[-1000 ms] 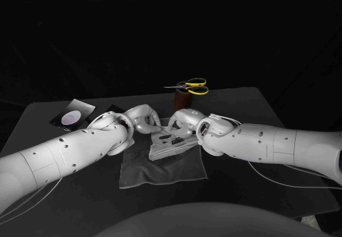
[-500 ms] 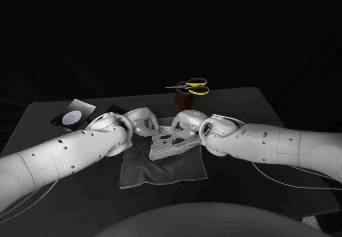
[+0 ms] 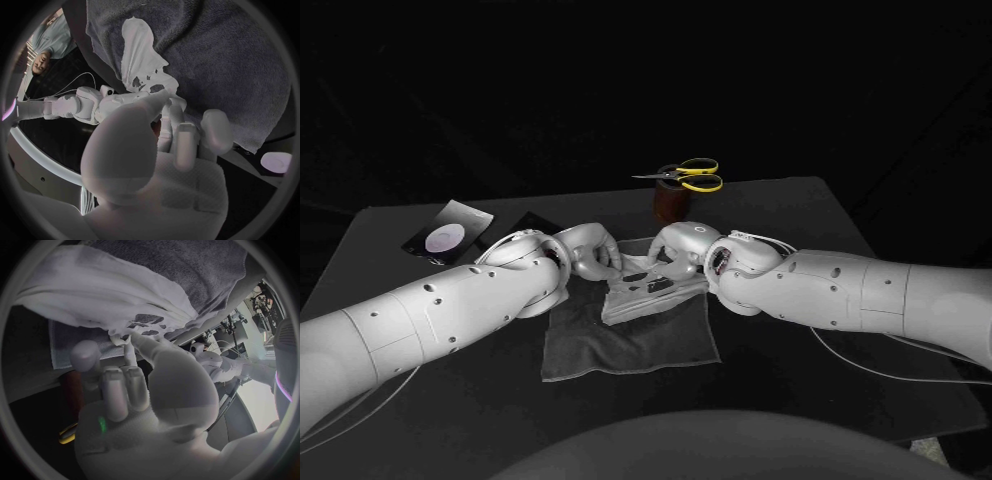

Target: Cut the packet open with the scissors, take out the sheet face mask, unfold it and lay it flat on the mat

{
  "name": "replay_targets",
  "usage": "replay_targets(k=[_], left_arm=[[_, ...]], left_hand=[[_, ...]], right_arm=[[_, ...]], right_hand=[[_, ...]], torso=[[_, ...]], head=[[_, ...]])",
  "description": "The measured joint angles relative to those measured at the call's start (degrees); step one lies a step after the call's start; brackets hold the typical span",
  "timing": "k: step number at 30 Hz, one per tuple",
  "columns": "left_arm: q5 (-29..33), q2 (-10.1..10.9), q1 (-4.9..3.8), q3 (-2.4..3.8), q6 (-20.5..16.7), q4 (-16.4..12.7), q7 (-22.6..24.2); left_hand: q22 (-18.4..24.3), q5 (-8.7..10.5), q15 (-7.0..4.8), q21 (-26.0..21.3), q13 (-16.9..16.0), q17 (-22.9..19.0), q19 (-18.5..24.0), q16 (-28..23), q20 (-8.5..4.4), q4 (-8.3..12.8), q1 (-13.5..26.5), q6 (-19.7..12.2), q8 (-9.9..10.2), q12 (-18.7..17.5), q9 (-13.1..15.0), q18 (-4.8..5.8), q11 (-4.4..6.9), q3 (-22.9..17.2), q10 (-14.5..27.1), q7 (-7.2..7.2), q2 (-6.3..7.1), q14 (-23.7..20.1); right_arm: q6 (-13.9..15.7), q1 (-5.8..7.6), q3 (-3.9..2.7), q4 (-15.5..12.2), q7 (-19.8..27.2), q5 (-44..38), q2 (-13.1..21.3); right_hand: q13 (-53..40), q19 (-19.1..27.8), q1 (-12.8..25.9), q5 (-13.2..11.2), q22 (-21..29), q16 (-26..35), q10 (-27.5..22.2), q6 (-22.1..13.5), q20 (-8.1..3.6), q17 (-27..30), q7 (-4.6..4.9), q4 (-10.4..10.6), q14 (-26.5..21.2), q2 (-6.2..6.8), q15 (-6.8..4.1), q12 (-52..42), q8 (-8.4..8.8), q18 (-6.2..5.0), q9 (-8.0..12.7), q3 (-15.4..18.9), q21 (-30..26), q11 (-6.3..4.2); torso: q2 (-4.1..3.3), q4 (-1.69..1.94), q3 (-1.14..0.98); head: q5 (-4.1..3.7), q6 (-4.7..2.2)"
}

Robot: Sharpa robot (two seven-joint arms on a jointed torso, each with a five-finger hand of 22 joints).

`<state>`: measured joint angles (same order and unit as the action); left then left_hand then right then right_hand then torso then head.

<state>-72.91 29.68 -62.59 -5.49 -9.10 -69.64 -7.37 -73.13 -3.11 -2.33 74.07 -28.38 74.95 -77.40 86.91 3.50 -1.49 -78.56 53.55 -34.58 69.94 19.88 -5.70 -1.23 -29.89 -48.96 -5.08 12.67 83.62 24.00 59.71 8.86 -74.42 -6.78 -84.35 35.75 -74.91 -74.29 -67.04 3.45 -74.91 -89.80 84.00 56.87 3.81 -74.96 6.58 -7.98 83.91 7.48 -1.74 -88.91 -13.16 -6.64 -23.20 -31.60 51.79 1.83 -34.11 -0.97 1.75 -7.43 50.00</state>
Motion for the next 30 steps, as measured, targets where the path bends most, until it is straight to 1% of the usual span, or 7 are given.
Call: replay_targets(k=[2,4,20,25,27,28,30], left_arm=[[-0.08,-0.16,0.04,-0.04,0.1,0.18,-0.16],[-0.2,-0.31,0.07,-0.09,0.24,0.37,-0.33],[-0.65,-0.67,0.2,-0.31,1.47,0.83,-1.4],[-0.75,-0.69,0.2,-0.31,1.8,0.83,-1.6],[-0.76,-0.7,0.2,-0.31,1.87,0.82,-1.65],[-0.76,-0.7,0.2,-0.31,1.92,0.81,-1.68],[-0.77,-0.71,0.2,-0.31,1.97,0.81,-1.71]], left_hand=[[-0.14,0.0,0.0,0.0,-0.05,0.0,-0.12,0.0,-0.12,0.0,0.0,-0.13,0.0,0.19,0.09,0.0,0.0,0.0,0.0,-0.13,0.0,0.0],[-0.15,0.0,0.0,0.0,-0.05,0.0,-0.21,0.0,-0.21,-0.17,0.0,-0.22,0.0,0.26,0.15,0.0,0.0,-0.17,0.0,-0.22,0.0,0.0],[-0.37,0.0,0.0,0.25,-0.1,0.0,-0.42,0.0,0.0,-0.02,0.0,-0.22,0.23,0.28,0.15,0.01,-0.01,-0.32,0.0,-0.22,0.0,0.0],[-0.37,0.0,0.0,0.25,-0.1,0.0,-0.41,0.22,0.0,-0.02,-0.22,-0.42,0.23,0.28,0.14,0.01,-0.01,-0.32,0.0,-0.42,-0.23,-0.01],[-0.37,0.0,0.0,0.25,-0.1,0.0,-0.41,0.22,0.0,-0.02,-0.22,-0.43,0.23,0.28,0.14,0.01,-0.01,-0.32,0.0,-0.42,-0.23,-0.01],[-0.37,0.0,0.0,0.25,-0.1,0.0,-0.41,0.22,0.0,-0.02,-0.22,-0.43,0.23,0.28,0.14,0.01,-0.01,-0.32,0.0,-0.43,-0.23,-0.01],[-0.37,0.0,0.0,0.25,-0.1,0.0,-0.41,0.22,0.0,-0.02,-0.22,-0.43,0.23,0.28,0.13,0.0,-0.01,-0.32,0.0,-0.43,-0.23,-0.01]], right_arm=[[0.13,0.0,0.0,0.12,0.0,0.0,-0.11],[0.35,-0.01,0.0,0.28,0.0,0.0,-0.27],[1.77,-0.01,-0.01,0.92,0.09,0.04,-0.92],[1.56,-0.01,-0.01,1.2,0.05,-0.06,-1.07],[1.29,-0.02,-0.01,1.26,-0.01,-0.17,-1.12],[1.1,-0.06,-0.01,1.31,-0.04,-0.27,-1.17],[0.74,-0.15,-0.01,1.39,-0.11,-0.42,-1.26]], right_hand=[[0.01,0.0,0.0,0.0,-0.01,0.0,0.02,-0.18,0.0,0.0,0.18,0.0,0.0,0.0,0.0,0.0,0.0,0.01,0.0,0.0,0.0,0.02],[0.01,0.0,0.0,0.0,-0.01,0.0,0.03,-0.18,0.0,0.0,0.18,0.0,0.0,0.0,0.0,0.0,0.32,0.02,0.12,0.0,0.0,0.02],[-0.03,-0.21,0.0,0.0,-0.04,-0.01,0.03,-0.19,0.22,0.05,0.17,0.0,-0.09,0.0,0.09,0.12,0.57,0.04,0.27,0.0,-0.05,0.02],[-0.03,0.0,0.0,0.0,-0.03,-0.01,0.02,-0.14,0.43,0.04,0.22,-0.41,-0.09,0.0,0.09,0.22,0.82,0.05,0.38,0.41,-0.05,0.02],[-0.03,0.0,-0.02,0.0,-0.02,-0.01,0.02,0.13,0.43,0.03,0.48,-0.48,-0.1,0.01,0.09,0.22,0.83,0.05,0.39,0.48,-0.14,0.02],[-0.03,0.0,-0.25,0.0,-0.01,-0.01,0.02,0.14,0.43,0.03,0.49,-0.48,-0.1,0.25,0.09,0.23,0.83,0.06,0.39,0.48,-0.25,0.02],[-0.03,0.0,-0.34,0.0,0.01,0.0,0.02,0.61,0.43,0.03,0.41,-0.71,-0.1,0.32,0.1,0.23,0.83,0.06,0.4,0.71,-0.26,0.02]], torso=[[-0.01,0.0,0.0],[-0.01,0.0,0.0],[-0.01,-0.01,-0.03],[-0.01,-0.01,-0.03],[-0.01,-0.01,-0.02],[-0.01,-0.01,-0.02],[-0.01,-0.01,-0.02]], head=[[0.02,0.0],[0.02,0.0],[-0.01,0.0],[-0.11,0.0],[-0.09,0.0],[-0.07,0.0],[-0.03,0.0]])
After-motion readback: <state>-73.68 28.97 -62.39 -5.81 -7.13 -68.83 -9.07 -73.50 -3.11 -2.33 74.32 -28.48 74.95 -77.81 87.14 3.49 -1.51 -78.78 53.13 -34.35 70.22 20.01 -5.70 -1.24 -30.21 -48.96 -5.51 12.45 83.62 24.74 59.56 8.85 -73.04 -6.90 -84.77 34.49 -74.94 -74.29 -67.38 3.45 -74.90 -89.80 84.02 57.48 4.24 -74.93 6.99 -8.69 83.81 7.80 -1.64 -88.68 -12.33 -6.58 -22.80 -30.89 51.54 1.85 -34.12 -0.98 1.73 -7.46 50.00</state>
